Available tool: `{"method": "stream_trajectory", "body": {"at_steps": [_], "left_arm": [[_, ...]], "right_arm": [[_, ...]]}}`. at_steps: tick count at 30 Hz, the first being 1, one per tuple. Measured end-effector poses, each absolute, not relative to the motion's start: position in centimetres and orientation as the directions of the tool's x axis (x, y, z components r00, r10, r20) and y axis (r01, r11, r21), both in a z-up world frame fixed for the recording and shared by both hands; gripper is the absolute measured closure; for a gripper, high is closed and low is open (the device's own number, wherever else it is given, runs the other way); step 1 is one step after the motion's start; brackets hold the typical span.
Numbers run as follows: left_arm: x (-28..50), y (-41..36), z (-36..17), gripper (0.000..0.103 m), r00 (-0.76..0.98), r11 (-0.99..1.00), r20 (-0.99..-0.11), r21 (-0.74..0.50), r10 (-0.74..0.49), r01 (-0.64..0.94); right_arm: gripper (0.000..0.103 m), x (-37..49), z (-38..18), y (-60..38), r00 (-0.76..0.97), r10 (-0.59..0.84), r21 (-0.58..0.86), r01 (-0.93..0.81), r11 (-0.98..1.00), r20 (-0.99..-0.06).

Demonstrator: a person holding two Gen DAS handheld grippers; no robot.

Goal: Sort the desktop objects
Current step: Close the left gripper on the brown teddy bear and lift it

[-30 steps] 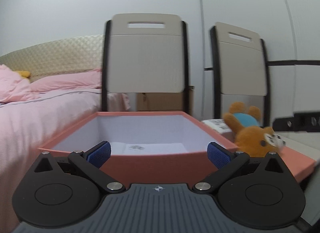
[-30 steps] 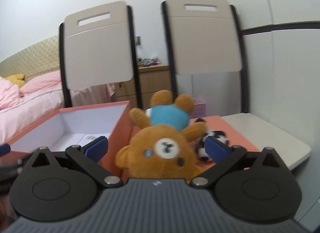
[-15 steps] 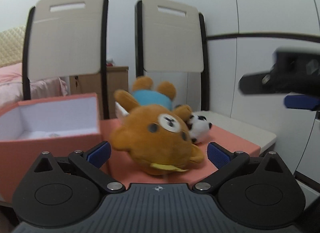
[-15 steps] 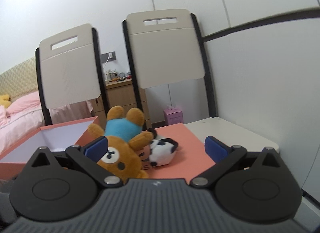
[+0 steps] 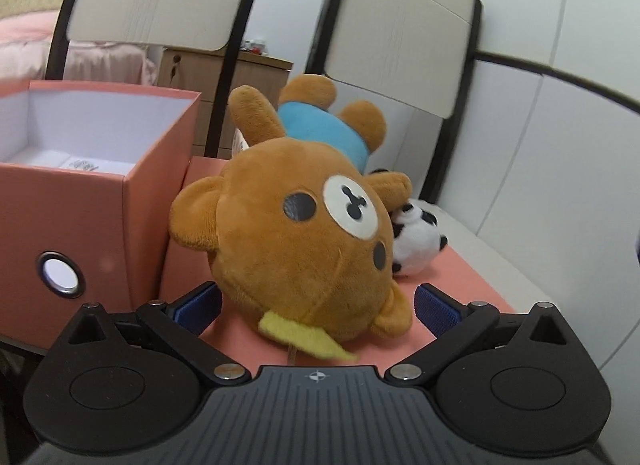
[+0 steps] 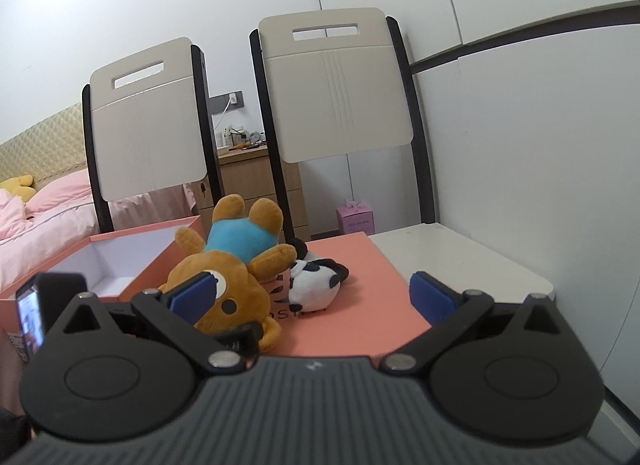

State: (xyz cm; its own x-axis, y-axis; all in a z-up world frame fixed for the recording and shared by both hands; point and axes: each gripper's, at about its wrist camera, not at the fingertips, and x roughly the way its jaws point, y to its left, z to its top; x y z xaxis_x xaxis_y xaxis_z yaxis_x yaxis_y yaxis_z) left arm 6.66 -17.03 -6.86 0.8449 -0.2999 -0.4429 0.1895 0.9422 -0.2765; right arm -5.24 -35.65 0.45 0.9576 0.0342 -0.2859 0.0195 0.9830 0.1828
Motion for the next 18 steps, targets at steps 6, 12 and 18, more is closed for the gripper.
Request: {"method": "stream_trajectory", "body": {"at_steps": [6, 12, 18], "left_arm": [[7.8, -16.6, -6.1, 0.015, 0.843, 0.943, -0.46, -0.299, -0.277, 0.146], [7.5, -16.2, -4.9, 0.033, 0.839, 0.949, -0.467, -0.271, -0.278, 0.163], [6.4, -14.7, -2.9, 0.038, 0.844, 0.929, -0.422, -0.303, -0.331, 0.212]], "right_arm": [[0.0, -4.9, 0.3, -35.4, 0.952, 0.034, 0.168, 0.019, 0.986, -0.305], [0.0, -4.3, 0.0, -35.2, 0.945, 0.019, 0.159, 0.035, 0.987, -0.328], [0.0, -4.1, -0.2, -34.7, 0.944, -0.014, 0.145, 0.066, 0.987, -0.329]]}}
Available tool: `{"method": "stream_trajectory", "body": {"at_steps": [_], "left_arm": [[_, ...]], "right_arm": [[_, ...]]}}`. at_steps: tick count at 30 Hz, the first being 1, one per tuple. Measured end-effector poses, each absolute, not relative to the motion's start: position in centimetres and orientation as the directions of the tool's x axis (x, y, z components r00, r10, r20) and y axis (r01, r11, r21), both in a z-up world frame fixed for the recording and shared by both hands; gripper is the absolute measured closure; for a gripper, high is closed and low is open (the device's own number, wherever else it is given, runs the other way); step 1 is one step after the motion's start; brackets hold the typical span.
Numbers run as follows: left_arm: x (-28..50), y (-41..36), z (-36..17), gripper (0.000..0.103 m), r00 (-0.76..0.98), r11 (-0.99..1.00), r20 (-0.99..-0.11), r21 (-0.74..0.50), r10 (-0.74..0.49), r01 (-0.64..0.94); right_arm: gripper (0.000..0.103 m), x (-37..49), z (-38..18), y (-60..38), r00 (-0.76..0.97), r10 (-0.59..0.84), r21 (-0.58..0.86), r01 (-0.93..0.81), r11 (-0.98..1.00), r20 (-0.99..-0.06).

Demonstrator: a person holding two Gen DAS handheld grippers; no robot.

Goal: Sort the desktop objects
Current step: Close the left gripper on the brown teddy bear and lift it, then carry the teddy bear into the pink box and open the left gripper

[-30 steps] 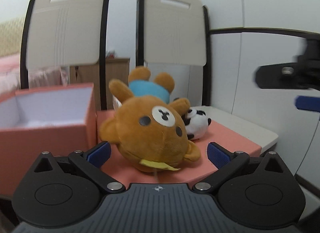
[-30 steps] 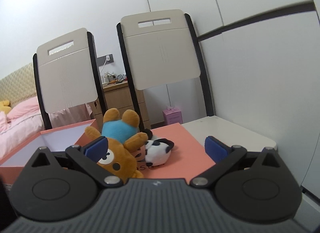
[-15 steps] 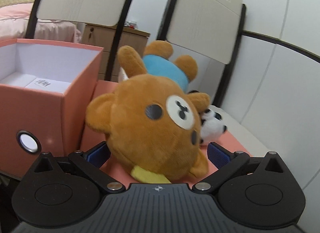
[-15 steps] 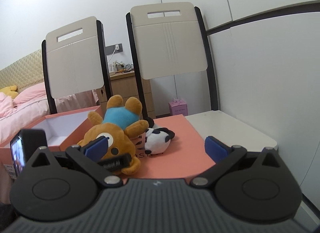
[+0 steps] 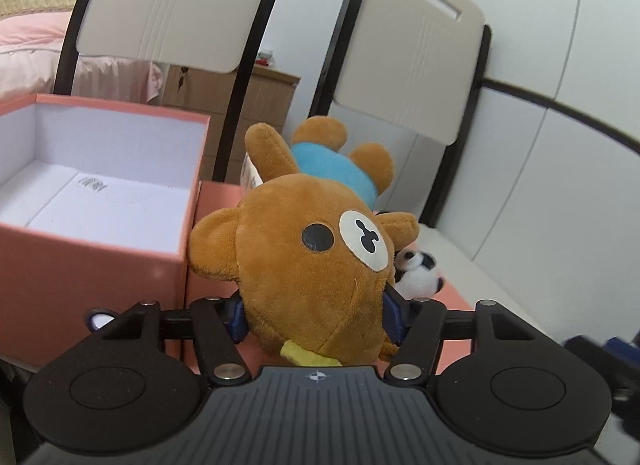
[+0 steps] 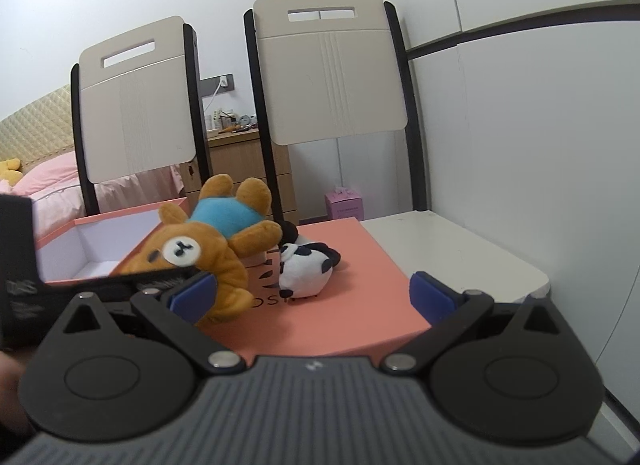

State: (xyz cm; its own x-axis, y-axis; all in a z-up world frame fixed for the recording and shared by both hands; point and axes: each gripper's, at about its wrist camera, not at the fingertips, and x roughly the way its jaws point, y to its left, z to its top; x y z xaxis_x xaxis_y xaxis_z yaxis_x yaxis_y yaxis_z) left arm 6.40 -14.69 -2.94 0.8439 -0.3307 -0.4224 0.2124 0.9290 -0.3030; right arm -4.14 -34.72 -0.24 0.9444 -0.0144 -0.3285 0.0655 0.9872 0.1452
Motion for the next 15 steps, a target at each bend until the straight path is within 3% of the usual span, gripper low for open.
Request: {"method": "stream_trajectory", "body": {"at_steps": [5, 8, 12, 15], "left_arm": [[5.0, -11.5, -0.5, 0.038, 0.868, 0.91, -0.348, -0.342, -0.354, 0.234], [4.5, -9.1, 1.2, 0.038, 0.882, 0.896, -0.298, -0.368, -0.366, 0.247], [4.7, -5.6, 2.8, 0.038, 0.921, 0.927, -0.269, -0.321, -0.284, 0.192], [6.5, -3.0, 3.3, 0.038, 0.938, 0.963, -0.298, -0.249, -0.175, 0.101]], "right_arm": [[0.0, -4.3, -0.2, -33.8, 0.957, -0.06, 0.113, 0.096, 0.989, -0.285], [0.0, -3.5, -0.4, -33.0, 0.949, -0.087, 0.07, 0.114, 0.991, -0.303], [0.0, -2.3, -0.8, -31.8, 0.936, -0.074, 0.073, 0.105, 0.992, -0.345], [0.0, -1.5, -0.8, -30.6, 0.932, -0.044, 0.094, 0.082, 0.992, -0.359]]}}
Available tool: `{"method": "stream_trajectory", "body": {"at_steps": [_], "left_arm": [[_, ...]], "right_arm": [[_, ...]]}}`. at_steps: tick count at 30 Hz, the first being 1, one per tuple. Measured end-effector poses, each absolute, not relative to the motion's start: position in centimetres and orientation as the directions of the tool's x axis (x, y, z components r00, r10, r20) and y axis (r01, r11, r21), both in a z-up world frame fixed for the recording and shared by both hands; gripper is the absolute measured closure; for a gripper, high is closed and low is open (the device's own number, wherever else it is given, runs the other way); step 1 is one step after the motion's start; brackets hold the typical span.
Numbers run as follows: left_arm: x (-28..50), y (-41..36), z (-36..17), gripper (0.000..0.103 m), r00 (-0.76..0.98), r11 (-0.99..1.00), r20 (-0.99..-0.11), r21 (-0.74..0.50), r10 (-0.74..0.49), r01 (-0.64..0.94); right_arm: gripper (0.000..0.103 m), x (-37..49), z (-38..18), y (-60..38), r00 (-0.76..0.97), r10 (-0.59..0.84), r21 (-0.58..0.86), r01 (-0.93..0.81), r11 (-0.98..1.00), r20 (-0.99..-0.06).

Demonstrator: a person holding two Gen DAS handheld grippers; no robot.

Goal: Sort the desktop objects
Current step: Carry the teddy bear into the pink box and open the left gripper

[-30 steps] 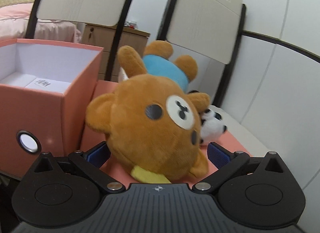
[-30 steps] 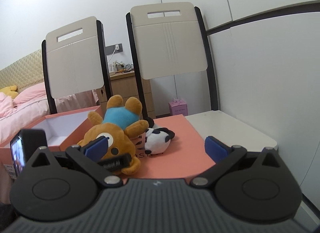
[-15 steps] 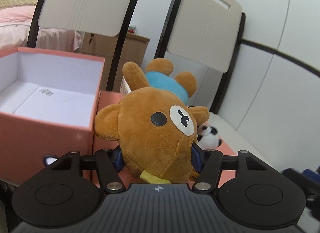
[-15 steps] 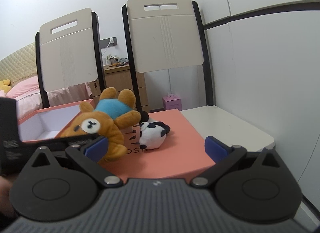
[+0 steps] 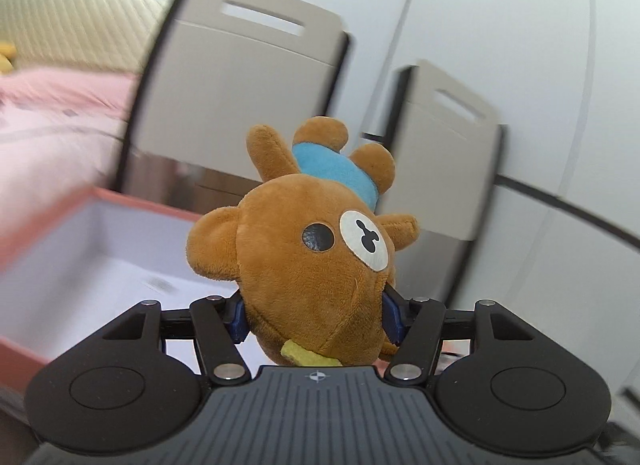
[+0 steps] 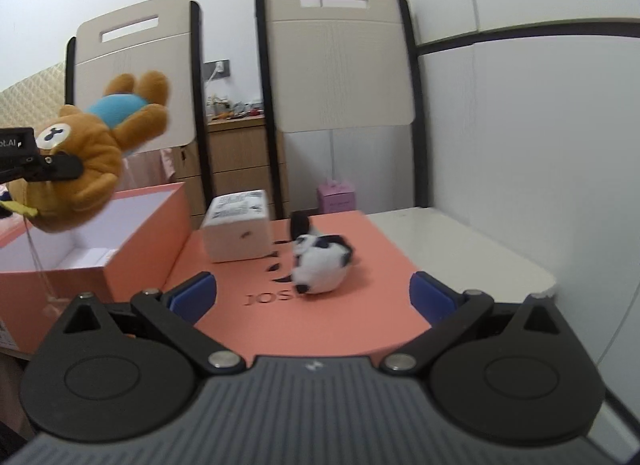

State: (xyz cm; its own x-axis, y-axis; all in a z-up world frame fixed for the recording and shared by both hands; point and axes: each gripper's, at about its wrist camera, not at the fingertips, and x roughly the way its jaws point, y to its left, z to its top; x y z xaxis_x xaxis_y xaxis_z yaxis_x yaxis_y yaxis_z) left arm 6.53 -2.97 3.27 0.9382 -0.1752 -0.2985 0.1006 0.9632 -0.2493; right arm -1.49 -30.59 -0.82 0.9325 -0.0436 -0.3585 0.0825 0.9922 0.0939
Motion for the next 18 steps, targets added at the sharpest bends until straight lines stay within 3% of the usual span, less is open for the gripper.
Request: {"method": "stream_trajectory", "body": {"at_steps": [8, 14, 18], "left_arm": [[15.1, 2.4, 3.0, 0.038, 0.881, 0.986, -0.457, -0.05, 0.121, -0.161], [20.9, 4.4, 2.1, 0.038, 0.754, 0.98, -0.638, 0.005, 0.156, -0.199], [21.9, 4.6, 0.8, 0.038, 0.69, 0.978, -0.702, 0.044, 0.176, -0.205]], "right_arm": [[0.0, 0.2, -0.3, -28.0, 0.932, 0.076, 0.144, -0.026, 0.989, -0.354], [0.0, 0.7, -0.2, -28.0, 0.912, 0.196, 0.249, -0.108, 0.962, -0.36], [0.0, 1.0, -0.3, -28.3, 0.89, 0.274, 0.324, -0.155, 0.933, -0.364]]}}
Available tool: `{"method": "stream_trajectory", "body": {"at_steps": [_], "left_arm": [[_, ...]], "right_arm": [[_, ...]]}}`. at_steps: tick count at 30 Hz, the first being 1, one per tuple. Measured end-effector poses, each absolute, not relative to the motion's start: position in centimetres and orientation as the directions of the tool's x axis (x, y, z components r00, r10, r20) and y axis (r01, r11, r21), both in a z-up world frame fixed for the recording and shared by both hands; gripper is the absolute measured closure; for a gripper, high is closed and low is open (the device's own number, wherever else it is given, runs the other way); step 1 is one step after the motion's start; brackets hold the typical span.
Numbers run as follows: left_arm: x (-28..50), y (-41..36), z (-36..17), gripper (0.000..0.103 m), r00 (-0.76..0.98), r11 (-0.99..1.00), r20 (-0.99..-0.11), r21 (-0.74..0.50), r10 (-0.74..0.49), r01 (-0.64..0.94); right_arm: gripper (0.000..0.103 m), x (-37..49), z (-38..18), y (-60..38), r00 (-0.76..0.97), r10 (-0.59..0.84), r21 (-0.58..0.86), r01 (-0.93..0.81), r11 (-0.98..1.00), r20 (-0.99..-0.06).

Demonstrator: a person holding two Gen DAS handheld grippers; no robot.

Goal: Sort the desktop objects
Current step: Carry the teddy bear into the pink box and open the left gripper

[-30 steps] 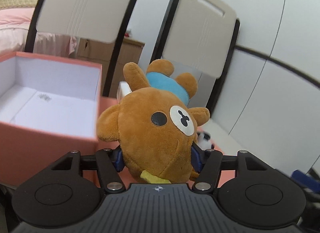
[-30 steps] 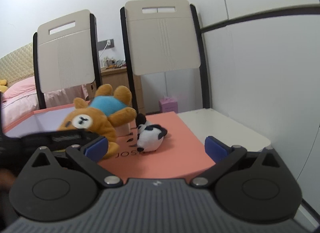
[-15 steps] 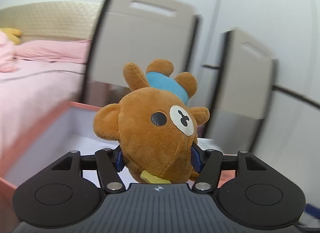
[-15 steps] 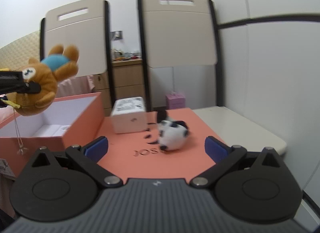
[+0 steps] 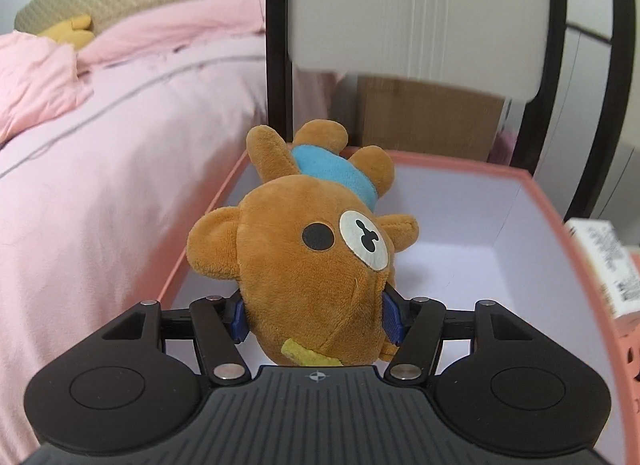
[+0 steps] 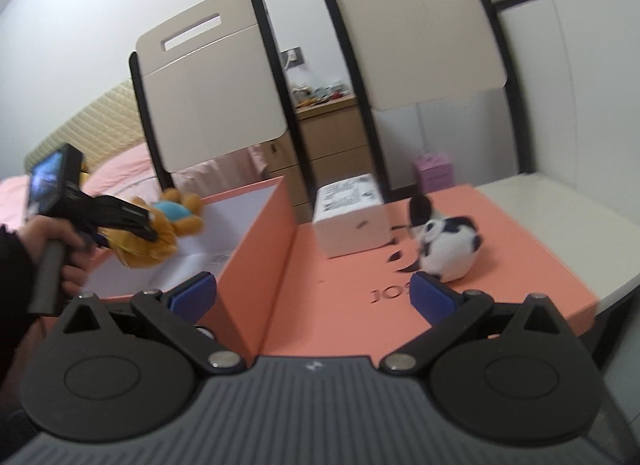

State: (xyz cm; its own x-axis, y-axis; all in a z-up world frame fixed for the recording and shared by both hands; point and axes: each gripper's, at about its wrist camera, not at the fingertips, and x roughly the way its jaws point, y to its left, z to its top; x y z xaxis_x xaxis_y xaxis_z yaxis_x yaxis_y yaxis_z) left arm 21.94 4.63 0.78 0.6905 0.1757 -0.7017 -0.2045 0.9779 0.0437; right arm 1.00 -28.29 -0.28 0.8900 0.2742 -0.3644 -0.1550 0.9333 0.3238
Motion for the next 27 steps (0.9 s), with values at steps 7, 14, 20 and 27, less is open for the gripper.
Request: {"method": "stream_trajectory", "body": {"at_steps": [7, 14, 20, 27], "left_arm": [[24.4, 5.7, -0.5, 0.034, 0.609, 0.976, -0.767, 0.105, 0.201, -0.191], [26.6, 7.3, -2.1, 0.026, 0.497, 0.987, -0.86, 0.041, 0.114, -0.156], [25.3, 7.2, -1.2, 0.017, 0.522, 0.99, -0.843, 0.073, 0.126, -0.121], [20.5, 7.1, 3.1, 0.01, 0.675, 0.996, -0.734, 0.035, 0.079, -0.078]], "right_arm": [[0.0, 1.7, -0.2, -28.4, 0.863, 0.335, 0.381, -0.185, 0.906, -0.377], [0.0, 1.6, -0.3, -28.3, 0.85, 0.355, 0.392, -0.195, 0.899, -0.389], [0.0, 1.6, -0.4, -27.8, 0.852, 0.334, 0.359, -0.188, 0.914, -0.403], [0.0, 1.4, -0.4, -26.9, 0.869, 0.293, 0.29, -0.184, 0.939, -0.399]]}}
